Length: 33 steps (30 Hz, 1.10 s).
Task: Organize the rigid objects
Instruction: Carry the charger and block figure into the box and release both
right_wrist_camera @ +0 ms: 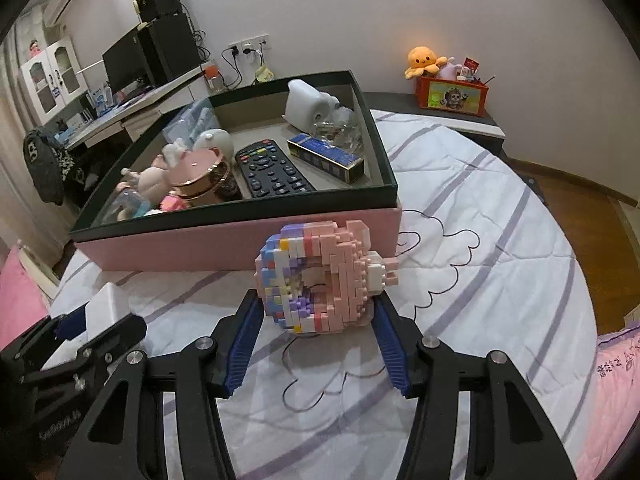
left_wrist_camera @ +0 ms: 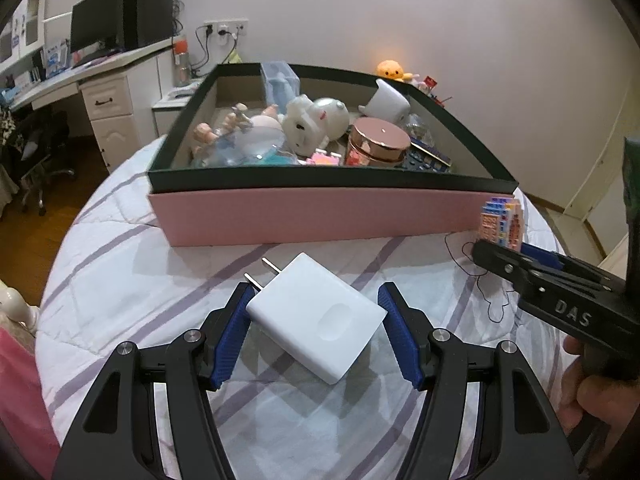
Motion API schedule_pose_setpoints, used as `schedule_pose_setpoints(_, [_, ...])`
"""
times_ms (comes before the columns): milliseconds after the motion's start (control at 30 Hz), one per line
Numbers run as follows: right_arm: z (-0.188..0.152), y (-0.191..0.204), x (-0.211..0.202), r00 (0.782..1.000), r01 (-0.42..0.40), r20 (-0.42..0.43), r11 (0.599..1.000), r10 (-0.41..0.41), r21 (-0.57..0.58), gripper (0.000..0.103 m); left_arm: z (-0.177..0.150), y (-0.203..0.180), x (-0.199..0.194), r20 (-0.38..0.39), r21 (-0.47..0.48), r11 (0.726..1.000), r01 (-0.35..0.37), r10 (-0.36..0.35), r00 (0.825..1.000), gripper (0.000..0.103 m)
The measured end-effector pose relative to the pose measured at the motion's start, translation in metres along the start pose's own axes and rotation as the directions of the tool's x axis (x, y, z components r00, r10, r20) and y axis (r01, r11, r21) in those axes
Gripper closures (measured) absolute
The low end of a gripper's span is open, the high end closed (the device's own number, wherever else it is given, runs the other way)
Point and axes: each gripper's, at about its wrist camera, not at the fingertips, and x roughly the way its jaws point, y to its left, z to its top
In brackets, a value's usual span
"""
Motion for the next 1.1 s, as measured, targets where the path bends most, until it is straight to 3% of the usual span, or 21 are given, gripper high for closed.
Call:
schedule_pose_setpoints(400, [0.012, 0.017, -0.042, 0.996, -0.046, 0.070, 0.998, 0.049, -0.041, 0.046, 0.018, 0.016, -0.034, 0.082, -0.010, 1.000, -0.008, 0.009, 0.997, 0.038])
schedule_pose_setpoints(667, [0.062, 0.032, -0.061, 0.984, -0.080, 0.153, 0.991, 0.095, -0.105, 0.046, 0.069, 0.015, -0.054, 0.188, 0.018, 1.000, -0.018, 0.015, 0.982, 0.038])
schedule_pose_setpoints(900, [0.107, 0.037, -0.032, 0.984, -0.091, 0.142, 0.989, 0.108, -0.119, 0.046, 0.120, 0.013, -0.039, 0.226, 0.022, 1.000, -0.023, 0.017, 0.974, 0.038])
schedule_pose_setpoints(1100, [0.125, 0.037, 0.005, 0.992, -0.075, 0.093, 0.990, 0.086, -0.117, 0.046, 0.144, 0.006, -0.008, 0.201, 0.040, 0.999, -0.026, 0.017, 0.979, 0.038])
